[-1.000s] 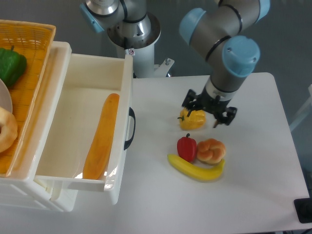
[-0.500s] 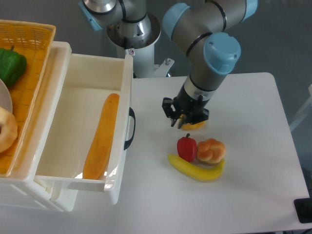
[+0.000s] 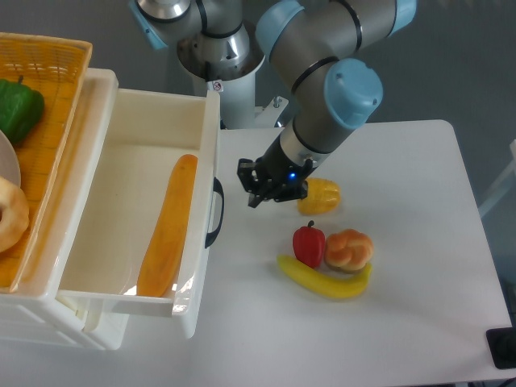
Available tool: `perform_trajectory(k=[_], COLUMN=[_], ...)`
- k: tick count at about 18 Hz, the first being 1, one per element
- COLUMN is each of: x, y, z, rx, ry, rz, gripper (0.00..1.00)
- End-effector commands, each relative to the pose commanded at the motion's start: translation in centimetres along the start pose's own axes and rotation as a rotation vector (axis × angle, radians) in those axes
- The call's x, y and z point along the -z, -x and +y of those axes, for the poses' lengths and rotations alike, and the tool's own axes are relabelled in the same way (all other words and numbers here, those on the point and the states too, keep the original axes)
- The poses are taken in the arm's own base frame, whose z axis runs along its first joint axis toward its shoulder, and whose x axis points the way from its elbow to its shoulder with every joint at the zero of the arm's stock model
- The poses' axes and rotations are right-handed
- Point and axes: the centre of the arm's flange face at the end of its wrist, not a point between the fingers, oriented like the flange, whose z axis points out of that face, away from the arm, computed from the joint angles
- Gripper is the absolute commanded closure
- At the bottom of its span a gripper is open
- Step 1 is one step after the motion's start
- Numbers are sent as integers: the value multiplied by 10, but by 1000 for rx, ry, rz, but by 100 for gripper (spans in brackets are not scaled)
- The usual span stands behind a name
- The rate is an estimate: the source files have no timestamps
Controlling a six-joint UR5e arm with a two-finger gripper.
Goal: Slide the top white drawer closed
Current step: 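Lower the gripper and bring it against the open drawer's front, then push the open white drawer with the baguette into the unit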
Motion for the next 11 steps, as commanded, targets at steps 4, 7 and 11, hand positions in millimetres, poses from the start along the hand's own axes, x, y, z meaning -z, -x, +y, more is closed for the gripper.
perform_trajectory(k=[4, 7, 11], x=[-1, -3, -6], y=[-3, -7, -16], z=[-3, -5, -8], rx=[-1, -6, -9], ry=[-13, -13, -8], rz=[18, 24, 25], gripper=[100, 100, 100])
